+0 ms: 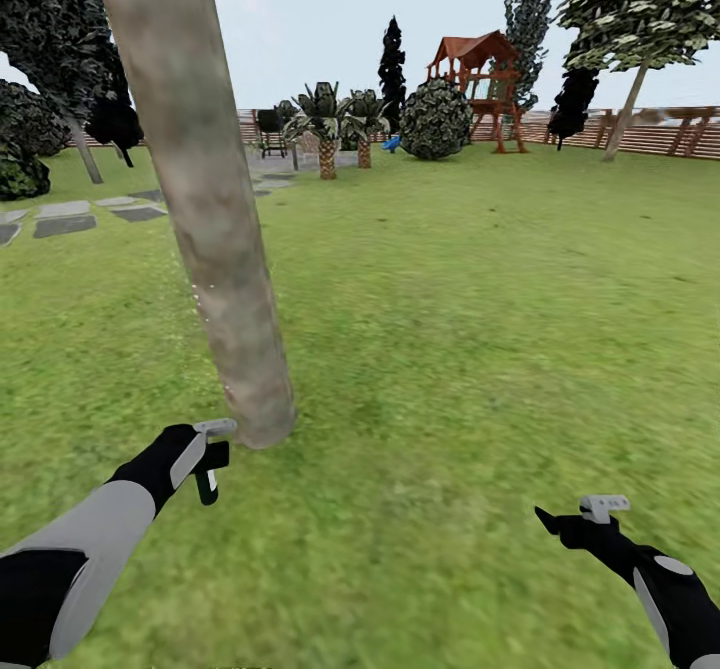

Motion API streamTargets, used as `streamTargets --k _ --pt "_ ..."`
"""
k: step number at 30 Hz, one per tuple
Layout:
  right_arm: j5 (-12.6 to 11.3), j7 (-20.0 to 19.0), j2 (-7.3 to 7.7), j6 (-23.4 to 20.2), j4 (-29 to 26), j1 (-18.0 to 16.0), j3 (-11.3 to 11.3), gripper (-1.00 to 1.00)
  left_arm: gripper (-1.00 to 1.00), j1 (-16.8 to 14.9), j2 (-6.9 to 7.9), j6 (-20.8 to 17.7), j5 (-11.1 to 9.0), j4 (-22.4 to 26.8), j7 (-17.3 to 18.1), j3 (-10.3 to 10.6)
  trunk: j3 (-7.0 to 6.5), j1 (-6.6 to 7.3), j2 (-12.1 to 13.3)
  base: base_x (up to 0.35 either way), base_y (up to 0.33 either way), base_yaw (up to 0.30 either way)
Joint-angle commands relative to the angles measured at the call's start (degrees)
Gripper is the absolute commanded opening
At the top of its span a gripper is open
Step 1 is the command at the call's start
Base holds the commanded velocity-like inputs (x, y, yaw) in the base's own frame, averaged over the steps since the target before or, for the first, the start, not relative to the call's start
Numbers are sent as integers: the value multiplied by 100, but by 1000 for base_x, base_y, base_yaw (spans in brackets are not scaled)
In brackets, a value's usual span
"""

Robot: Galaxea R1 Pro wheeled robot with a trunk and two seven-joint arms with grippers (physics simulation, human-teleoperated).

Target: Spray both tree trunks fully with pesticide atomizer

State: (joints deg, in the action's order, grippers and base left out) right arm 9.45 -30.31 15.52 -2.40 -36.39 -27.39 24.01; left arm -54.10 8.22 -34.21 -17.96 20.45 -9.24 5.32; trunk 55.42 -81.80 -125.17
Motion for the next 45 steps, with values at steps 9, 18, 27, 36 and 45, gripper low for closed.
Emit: streamTargets --k 9,18,27,36,45 --pt "43 -44 -5 -25 -9 -3 34 100 -100 -4 5 -25 -59 8 -42 48 5 1 -2 0 -276 261" --pt "48 39 -5 -32 -18 -3 32 100 -100 -4 5 -25 -59 16 -42 48 5 1 -2 0 -276 24" --pt "41 78 85 -33 -16 -3 25 100 -100 139 -280 -83 -50 10 -20 72 5 1 -2 0 -137 0" --pt "39 69 92 -33 -19 -3 34 100 -100 51 182 -683 -35 41 191 62 5 1 -2 -124 -1 -90" --pt "39 78 92 -33 -18 -3 34 100 -100 -1181 794 -1876 -20 42 185 55 5 1 -2 -3 0 -2"
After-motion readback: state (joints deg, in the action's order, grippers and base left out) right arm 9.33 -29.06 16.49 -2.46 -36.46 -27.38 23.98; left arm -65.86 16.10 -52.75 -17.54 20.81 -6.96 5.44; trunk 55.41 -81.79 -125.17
